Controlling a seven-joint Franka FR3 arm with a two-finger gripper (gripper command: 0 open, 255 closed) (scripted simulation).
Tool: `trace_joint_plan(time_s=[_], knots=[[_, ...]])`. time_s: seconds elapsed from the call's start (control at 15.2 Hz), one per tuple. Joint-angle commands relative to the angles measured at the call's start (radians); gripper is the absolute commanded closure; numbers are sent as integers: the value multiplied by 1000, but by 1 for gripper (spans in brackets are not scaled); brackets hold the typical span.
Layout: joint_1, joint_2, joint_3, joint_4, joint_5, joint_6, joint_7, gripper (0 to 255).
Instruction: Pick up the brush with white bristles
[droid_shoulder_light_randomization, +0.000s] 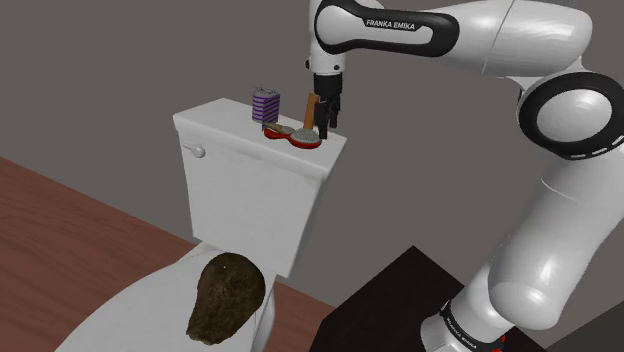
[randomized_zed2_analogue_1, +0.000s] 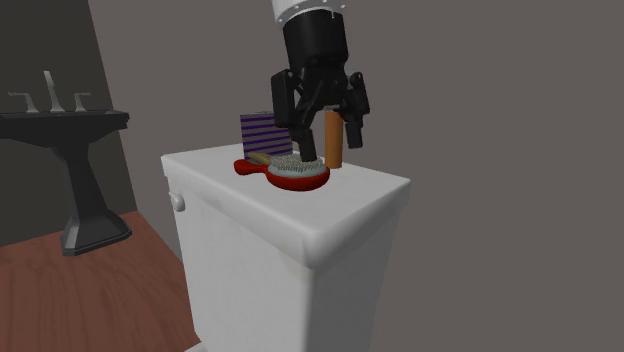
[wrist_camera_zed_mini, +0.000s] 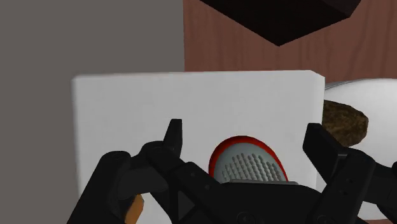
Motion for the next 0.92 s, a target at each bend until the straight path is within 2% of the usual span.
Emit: trace_joint_plan(time_s=[0.0,0.26,0.33,0.86], knots=[[16,92,13,115,-6,-35,-19,0],[57,308,36,425,-30,-153,-60,0],[61,324,37,449,-32,-162,-63,0],[52,288,38,291,-26,-40,-53,0]])
